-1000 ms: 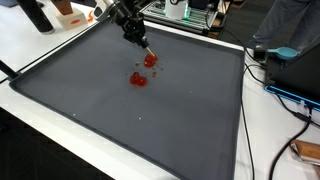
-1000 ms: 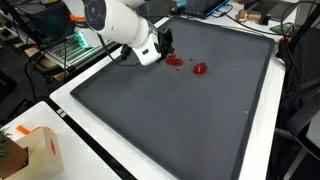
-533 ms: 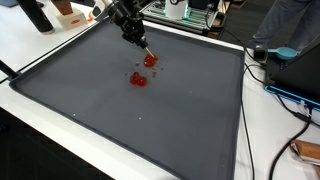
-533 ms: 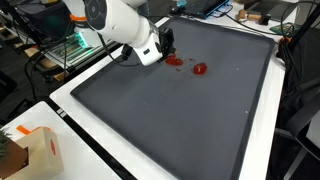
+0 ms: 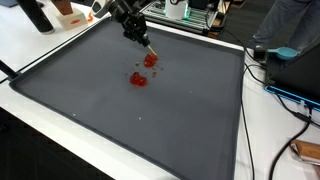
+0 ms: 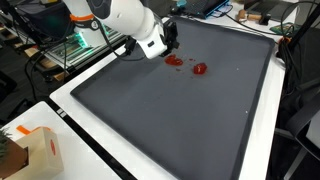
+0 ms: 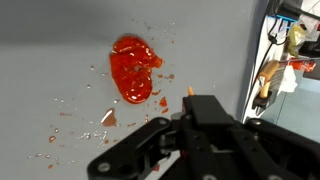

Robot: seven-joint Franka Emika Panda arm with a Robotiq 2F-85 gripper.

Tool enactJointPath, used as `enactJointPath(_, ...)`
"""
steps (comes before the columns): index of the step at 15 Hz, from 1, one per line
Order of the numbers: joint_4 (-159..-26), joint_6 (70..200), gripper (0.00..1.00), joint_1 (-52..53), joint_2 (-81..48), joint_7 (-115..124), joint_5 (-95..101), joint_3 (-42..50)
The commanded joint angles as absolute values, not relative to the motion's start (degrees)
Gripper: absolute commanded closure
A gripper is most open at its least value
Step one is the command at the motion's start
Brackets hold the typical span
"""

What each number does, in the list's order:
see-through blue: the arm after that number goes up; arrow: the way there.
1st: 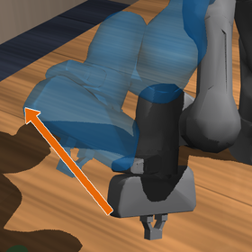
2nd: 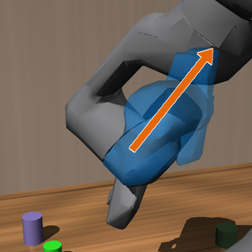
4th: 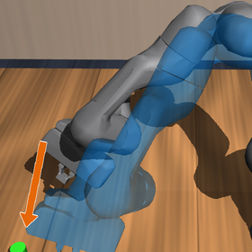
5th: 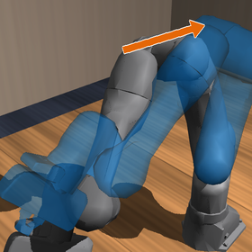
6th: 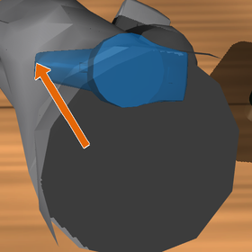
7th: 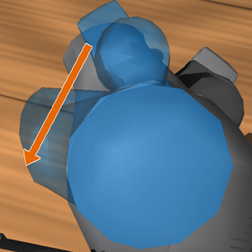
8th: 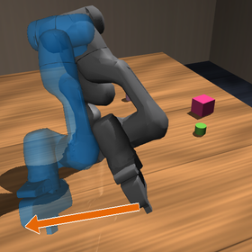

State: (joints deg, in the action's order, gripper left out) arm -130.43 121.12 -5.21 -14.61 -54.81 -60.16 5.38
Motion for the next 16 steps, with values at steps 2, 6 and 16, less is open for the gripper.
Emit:
enactJointPath(2,-132.7,126.1,0.97,-3.7,-9.8,-44.8,-59.3,4.2)
enactJointPath(6,-133.6,129.6,0.97,-1.5,-5.9,-31.8,-55.8,2.8)
enactJointPath(16,-136.1,132.5,0.97,2.8,2.3,4.3,-30.9,-1.7)
